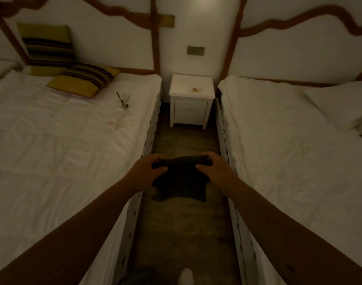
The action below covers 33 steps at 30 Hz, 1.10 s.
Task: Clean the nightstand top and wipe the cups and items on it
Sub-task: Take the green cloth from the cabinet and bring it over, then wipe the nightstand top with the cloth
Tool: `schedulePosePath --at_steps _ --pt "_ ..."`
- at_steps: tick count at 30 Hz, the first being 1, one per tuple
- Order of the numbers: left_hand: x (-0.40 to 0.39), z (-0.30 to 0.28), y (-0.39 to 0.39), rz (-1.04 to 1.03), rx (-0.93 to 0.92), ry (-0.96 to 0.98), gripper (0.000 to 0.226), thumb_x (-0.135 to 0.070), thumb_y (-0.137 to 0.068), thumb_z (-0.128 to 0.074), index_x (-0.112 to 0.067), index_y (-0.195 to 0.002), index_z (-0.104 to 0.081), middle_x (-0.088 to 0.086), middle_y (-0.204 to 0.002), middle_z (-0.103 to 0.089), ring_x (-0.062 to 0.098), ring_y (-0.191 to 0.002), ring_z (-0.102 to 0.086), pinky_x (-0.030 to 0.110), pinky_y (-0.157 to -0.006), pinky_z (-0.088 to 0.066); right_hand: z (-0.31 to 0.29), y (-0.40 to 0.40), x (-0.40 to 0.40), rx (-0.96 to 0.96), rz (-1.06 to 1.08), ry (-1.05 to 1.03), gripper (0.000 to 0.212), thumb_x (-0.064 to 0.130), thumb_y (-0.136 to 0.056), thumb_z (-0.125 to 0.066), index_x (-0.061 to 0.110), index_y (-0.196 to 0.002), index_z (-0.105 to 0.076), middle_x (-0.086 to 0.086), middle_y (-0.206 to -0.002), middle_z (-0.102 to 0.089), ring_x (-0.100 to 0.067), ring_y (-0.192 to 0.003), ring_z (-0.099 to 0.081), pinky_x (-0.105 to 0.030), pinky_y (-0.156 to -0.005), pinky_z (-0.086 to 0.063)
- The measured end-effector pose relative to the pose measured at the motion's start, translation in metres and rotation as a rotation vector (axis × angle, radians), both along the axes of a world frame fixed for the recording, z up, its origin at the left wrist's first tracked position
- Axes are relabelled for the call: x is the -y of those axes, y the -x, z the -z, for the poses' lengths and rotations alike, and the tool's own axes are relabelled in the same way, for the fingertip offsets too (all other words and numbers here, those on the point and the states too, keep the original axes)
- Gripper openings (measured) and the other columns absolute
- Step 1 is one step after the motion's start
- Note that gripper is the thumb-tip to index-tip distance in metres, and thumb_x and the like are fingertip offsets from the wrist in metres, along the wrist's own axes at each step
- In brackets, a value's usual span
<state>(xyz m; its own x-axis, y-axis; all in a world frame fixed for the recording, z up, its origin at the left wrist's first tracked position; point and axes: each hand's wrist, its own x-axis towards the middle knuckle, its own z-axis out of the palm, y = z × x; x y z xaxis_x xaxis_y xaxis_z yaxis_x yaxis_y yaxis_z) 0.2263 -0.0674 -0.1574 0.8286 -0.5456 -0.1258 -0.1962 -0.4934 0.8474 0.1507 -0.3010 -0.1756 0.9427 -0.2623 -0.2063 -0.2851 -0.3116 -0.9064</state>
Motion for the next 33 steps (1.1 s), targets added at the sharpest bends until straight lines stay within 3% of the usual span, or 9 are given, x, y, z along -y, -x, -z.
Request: schedulePosePath --at_steps 3,8,12,15,17,20,23,29,33 --pt "0.029 0.001 -0.055 -0.020 -0.002 0.032 0.021 -0.017 -0.089 -0.064 -0.037 -0.094 -0.061 -0.010 -0.088 -0.065 0.007 -0.080 -0.064 0.024 -0.070 -0.052 -0.003 -0.057 0.032 -0.004 -0.022 0.027 0.029 0.021 -0.087 -0.068 0.026 -0.114 -0.059 0.003 -0.107 -0.060 -0.017 -0.098 -0.061 -0.036 -0.082 -0.057" --pt "0.078 0.017 -0.165 -0.013 0.036 0.025 0.027 -0.018 -0.088 -0.064 -0.045 -0.089 -0.058 -0.016 -0.087 -0.063 0.000 -0.080 -0.062 0.016 -0.070 -0.050 0.009 -0.162 0.079 0.012 -0.035 -0.009 0.027 0.019 -0.088 -0.067 0.038 -0.104 -0.057 0.003 -0.108 -0.060 -0.015 -0.095 -0.062 -0.025 -0.069 -0.055" --pt "0.116 0.031 -0.275 0.024 0.058 0.017 0.020 -0.018 -0.089 -0.063 -0.035 -0.099 -0.060 -0.017 -0.089 -0.061 -0.004 -0.081 -0.059 0.007 -0.065 -0.045 0.023 -0.263 0.111 0.001 0.024 -0.008 0.026 0.015 -0.088 -0.067 0.034 -0.104 -0.058 -0.001 -0.109 -0.060 -0.020 -0.097 -0.062 -0.037 -0.079 -0.058" --pt "0.140 0.031 -0.356 0.052 0.037 0.012 0.020 -0.018 -0.090 -0.062 -0.034 -0.102 -0.061 -0.016 -0.092 -0.061 0.000 -0.086 -0.059 0.011 -0.072 -0.046 0.024 -0.337 0.130 -0.023 0.061 -0.017 0.025 0.014 -0.089 -0.066 0.035 -0.101 -0.059 -0.001 -0.108 -0.060 -0.020 -0.097 -0.062 -0.040 -0.080 -0.058" --pt "0.154 0.026 -0.400 0.067 0.025 -0.008 0.019 -0.019 -0.091 -0.062 -0.033 -0.104 -0.062 -0.015 -0.093 -0.061 0.002 -0.089 -0.058 0.018 -0.079 -0.047 0.019 -0.380 0.142 -0.016 0.084 -0.028 0.025 0.015 -0.089 -0.066 0.037 -0.099 -0.058 0.000 -0.106 -0.061 -0.016 -0.094 -0.063 -0.032 -0.074 -0.058" --pt "0.173 0.016 -0.461 0.061 0.015 -0.008 0.020 -0.020 -0.090 -0.062 -0.035 -0.103 -0.061 -0.017 -0.094 -0.060 0.000 -0.089 -0.058 0.015 -0.076 -0.045 0.010 -0.437 0.160 -0.017 0.100 -0.025 0.024 0.018 -0.089 -0.067 0.036 -0.102 -0.057 0.003 -0.103 -0.061 -0.010 -0.089 -0.061 -0.019 -0.062 -0.053" --pt "0.202 0.016 -0.531 0.061 -0.033 0.010 0.022 -0.020 -0.089 -0.063 -0.038 -0.101 -0.060 -0.015 -0.095 -0.062 0.001 -0.089 -0.060 0.015 -0.075 -0.047 0.013 -0.504 0.193 -0.043 0.120 -0.031 0.029 0.020 -0.088 -0.068 0.028 -0.113 -0.057 -0.005 -0.113 -0.060 -0.021 -0.100 -0.061 -0.035 -0.076 -0.058" --pt "0.267 0.045 -0.657 0.031 -0.058 -0.014 0.021 -0.019 -0.091 -0.061 -0.032 -0.107 -0.062 -0.010 -0.100 -0.062 0.004 -0.094 -0.059 0.019 -0.080 -0.047 0.044 -0.641 0.263 -0.050 0.071 -0.011 0.030 0.022 -0.087 -0.068 0.042 -0.103 -0.053 0.008 -0.107 -0.057 -0.012 -0.097 -0.058 -0.021 -0.071 -0.051" --pt "0.316 0.082 -0.742 -0.036 -0.099 -0.051 0.023 -0.016 -0.090 -0.062 -0.025 -0.111 -0.064 -0.004 -0.102 -0.063 0.010 -0.096 -0.059 0.028 -0.088 -0.049 0.087 -0.737 0.311 -0.085 0.028 -0.010 0.031 0.019 -0.088 -0.068 0.032 -0.112 -0.055 0.011 -0.103 -0.055 -0.017 -0.103 -0.057 -0.036 -0.088 -0.053"
